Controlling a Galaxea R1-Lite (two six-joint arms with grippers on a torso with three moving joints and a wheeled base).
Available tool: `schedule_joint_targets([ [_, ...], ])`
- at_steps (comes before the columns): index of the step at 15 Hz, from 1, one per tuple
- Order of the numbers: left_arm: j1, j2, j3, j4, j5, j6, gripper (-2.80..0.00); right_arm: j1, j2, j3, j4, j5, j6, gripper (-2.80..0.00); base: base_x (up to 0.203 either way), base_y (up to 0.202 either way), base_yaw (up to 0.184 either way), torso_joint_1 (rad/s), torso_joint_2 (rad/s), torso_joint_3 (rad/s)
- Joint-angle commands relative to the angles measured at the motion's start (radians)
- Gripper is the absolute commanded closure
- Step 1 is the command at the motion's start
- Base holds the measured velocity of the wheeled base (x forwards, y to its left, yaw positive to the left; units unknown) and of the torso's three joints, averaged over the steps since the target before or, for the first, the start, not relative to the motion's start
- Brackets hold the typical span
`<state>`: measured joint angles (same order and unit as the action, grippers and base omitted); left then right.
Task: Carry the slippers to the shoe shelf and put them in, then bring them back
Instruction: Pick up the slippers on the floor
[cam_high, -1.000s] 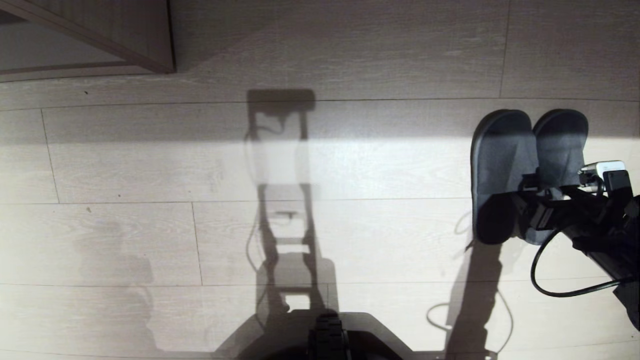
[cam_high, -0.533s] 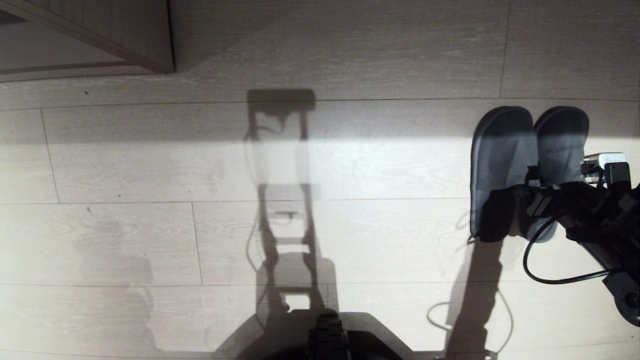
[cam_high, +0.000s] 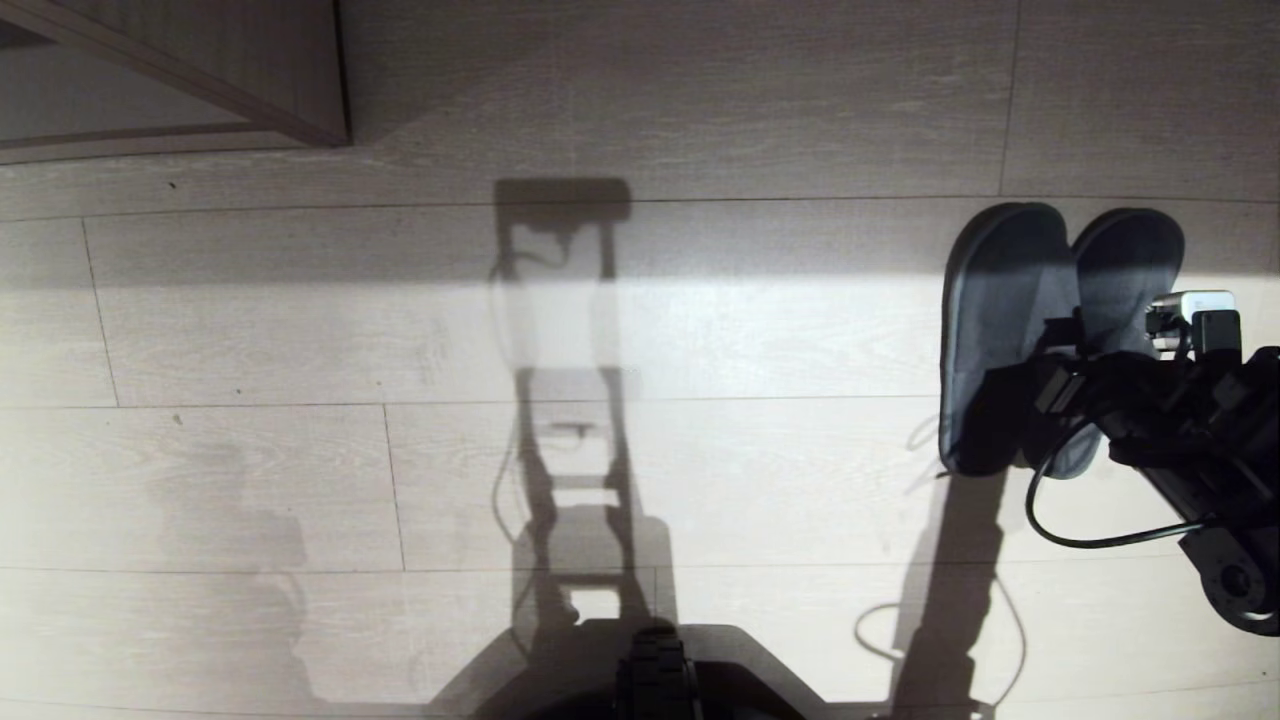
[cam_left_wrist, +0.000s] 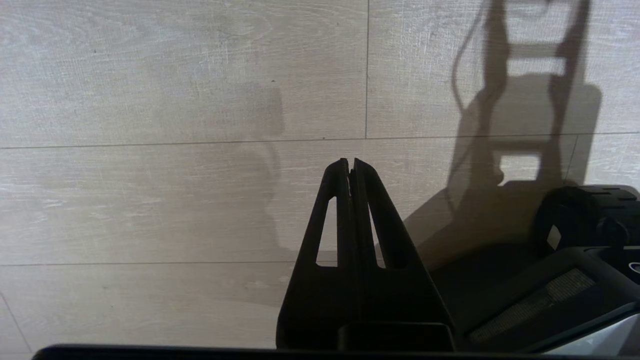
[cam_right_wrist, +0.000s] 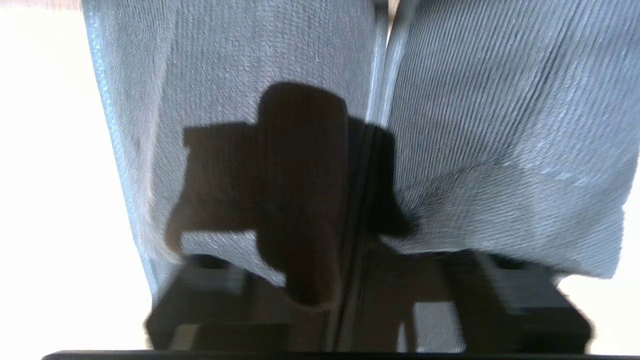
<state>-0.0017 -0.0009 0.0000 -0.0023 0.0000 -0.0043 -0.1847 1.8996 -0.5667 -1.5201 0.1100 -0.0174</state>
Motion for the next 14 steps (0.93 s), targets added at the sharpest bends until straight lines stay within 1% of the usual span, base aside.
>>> schedule_joint_targets([
  [1,0.000,0.001,0.000,-0.001,0.000,0.000,0.00,-0.001,0.012,-0.018,-0.009,0.007,-0.001,0.00,0.000,0.000,0.000,0.000,0.00,0.000],
  [8,0.000,0.000,0.000,-0.001,0.000,0.000,0.00,-0.013,-0.011,-0.007,-0.010,0.026,0.004,0.00,0.000,0.000,0.000,0.000,0.00,0.000],
  [11,0.000,-0.001,0.000,-0.001,0.000,0.000,0.00,-0.012,-0.102,0.021,0.008,0.049,0.027,0.00,0.000,0.000,0.000,0.000,0.00,0.000],
  [14,0.000,0.001,0.000,-0.001,0.000,0.000,0.00,-0.008,-0.239,0.079,0.056,0.068,0.031,0.00,0.000,0.000,0.000,0.000,0.00,0.000],
])
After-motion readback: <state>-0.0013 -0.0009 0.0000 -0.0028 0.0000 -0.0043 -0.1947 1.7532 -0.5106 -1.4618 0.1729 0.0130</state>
